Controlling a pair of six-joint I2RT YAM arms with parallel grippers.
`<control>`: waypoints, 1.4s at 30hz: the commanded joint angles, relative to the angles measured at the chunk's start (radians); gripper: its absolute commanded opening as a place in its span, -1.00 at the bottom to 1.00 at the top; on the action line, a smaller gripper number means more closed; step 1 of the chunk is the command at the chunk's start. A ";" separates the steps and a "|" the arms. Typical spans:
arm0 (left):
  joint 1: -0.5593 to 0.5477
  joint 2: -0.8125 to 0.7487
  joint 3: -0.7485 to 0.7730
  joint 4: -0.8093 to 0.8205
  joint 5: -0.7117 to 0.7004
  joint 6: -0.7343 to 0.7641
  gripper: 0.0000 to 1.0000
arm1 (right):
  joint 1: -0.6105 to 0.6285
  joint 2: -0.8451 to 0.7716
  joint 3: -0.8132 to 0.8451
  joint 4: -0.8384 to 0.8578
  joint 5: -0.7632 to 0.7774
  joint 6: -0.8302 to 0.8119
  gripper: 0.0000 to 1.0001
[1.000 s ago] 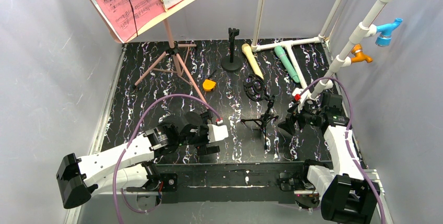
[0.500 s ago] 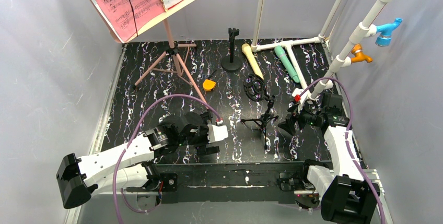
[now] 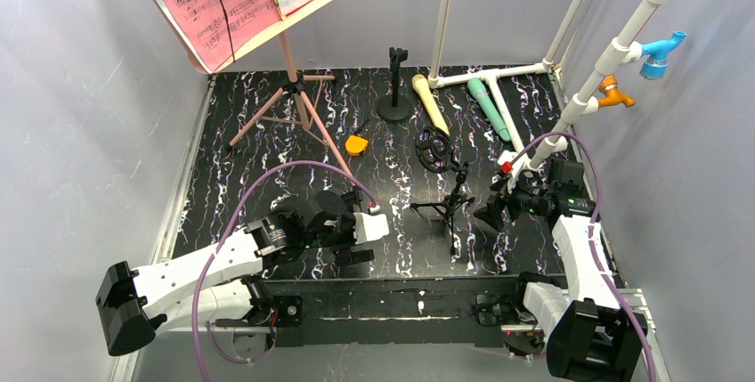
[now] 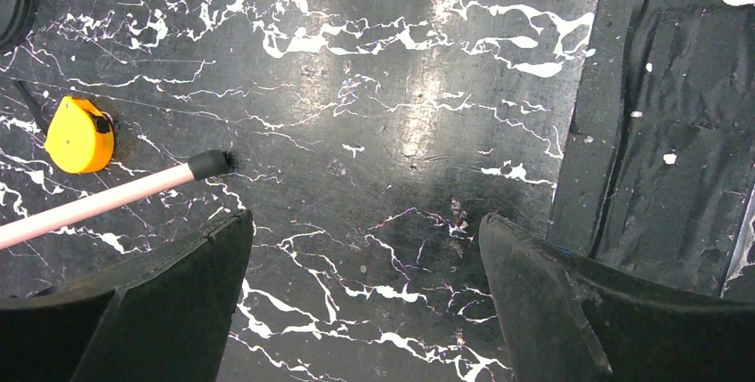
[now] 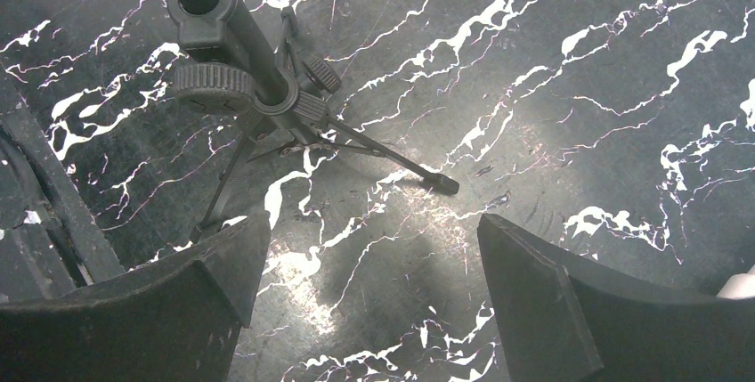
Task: Pack up the instrument practice props
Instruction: Pick up the microphone stand at the center of the board.
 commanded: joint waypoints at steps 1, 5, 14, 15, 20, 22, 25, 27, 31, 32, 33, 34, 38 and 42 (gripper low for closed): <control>0.006 0.001 0.039 -0.021 0.021 0.005 0.96 | -0.008 -0.015 -0.011 -0.014 -0.027 -0.013 0.93; 0.006 0.001 0.039 -0.023 0.021 0.005 0.96 | -0.008 -0.016 -0.012 -0.015 -0.027 -0.014 0.93; 0.006 0.004 0.041 -0.024 0.024 0.005 0.96 | -0.009 -0.016 -0.012 -0.017 -0.029 -0.018 0.94; 0.006 0.005 0.040 -0.024 0.024 0.005 0.96 | -0.009 -0.015 -0.012 -0.017 -0.029 -0.018 0.94; 0.006 0.005 0.041 -0.026 0.024 0.005 0.96 | -0.010 -0.015 -0.012 -0.018 -0.029 -0.018 0.94; 0.006 0.006 0.041 -0.026 0.026 0.005 0.96 | -0.009 -0.015 -0.013 -0.017 -0.029 -0.019 0.94; 0.006 0.007 0.041 -0.027 0.026 0.006 0.96 | -0.009 -0.016 -0.013 -0.019 -0.029 -0.019 0.94; 0.006 0.008 0.041 -0.027 0.026 0.005 0.96 | -0.010 -0.015 -0.013 -0.019 -0.029 -0.019 0.94; 0.006 0.009 0.041 -0.027 0.026 0.005 0.96 | -0.009 -0.016 -0.013 -0.019 -0.030 -0.021 0.95; 0.006 0.009 0.041 -0.027 0.026 0.005 0.96 | -0.009 -0.016 -0.014 -0.021 -0.030 -0.021 0.95; 0.006 0.009 0.041 -0.028 0.026 0.005 0.96 | -0.009 -0.017 -0.015 -0.021 -0.031 -0.021 0.95; 0.006 0.010 0.041 -0.029 0.027 0.005 0.96 | -0.010 -0.017 -0.015 -0.020 -0.030 -0.022 0.95; 0.006 0.011 0.042 -0.029 0.027 0.005 0.96 | -0.009 -0.016 -0.015 -0.021 -0.032 -0.025 0.96; 0.006 0.011 0.042 -0.030 0.029 0.005 0.96 | -0.010 -0.017 -0.015 -0.022 -0.032 -0.025 0.96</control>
